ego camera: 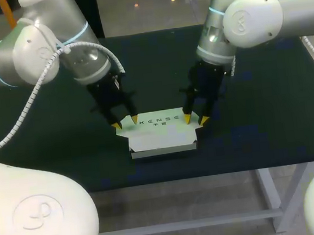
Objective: Assemble the packaging by folding the flat box into shape, placing the metal phone stand inside, and closing the box properly
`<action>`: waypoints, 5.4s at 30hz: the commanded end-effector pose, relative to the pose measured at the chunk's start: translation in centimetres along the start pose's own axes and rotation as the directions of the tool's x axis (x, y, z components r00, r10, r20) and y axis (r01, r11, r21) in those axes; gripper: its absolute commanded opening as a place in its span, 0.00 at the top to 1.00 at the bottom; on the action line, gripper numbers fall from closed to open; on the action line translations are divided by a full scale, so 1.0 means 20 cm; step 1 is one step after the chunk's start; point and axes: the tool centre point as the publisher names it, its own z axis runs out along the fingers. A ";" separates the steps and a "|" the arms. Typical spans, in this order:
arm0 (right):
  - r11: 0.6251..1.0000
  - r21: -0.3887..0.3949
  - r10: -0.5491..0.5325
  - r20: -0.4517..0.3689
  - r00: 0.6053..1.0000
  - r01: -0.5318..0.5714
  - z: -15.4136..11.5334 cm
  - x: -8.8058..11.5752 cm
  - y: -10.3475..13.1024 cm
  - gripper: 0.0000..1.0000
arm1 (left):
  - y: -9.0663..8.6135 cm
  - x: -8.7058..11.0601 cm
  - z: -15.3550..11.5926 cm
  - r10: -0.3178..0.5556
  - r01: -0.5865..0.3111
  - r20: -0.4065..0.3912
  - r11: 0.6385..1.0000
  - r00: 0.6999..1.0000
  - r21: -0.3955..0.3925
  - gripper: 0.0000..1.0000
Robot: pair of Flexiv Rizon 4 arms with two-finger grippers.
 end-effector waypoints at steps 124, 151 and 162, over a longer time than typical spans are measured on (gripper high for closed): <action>0.954 -0.300 -0.017 -0.117 0.993 -0.019 0.16 -0.04 0.09 0.53 | 0.04 -0.06 0.32 0.050 -0.043 -0.047 0.990 0.998 0.133 0.57; 0.946 -0.323 -0.030 -0.150 0.988 -0.020 0.15 -0.04 0.09 0.51 | 0.03 -0.06 0.32 0.053 -0.043 -0.066 0.989 0.996 0.140 0.56; 0.946 -0.323 -0.030 -0.150 0.988 -0.020 0.15 -0.04 0.09 0.54 | 0.03 -0.06 0.32 0.053 -0.043 -0.066 0.989 0.996 0.140 0.58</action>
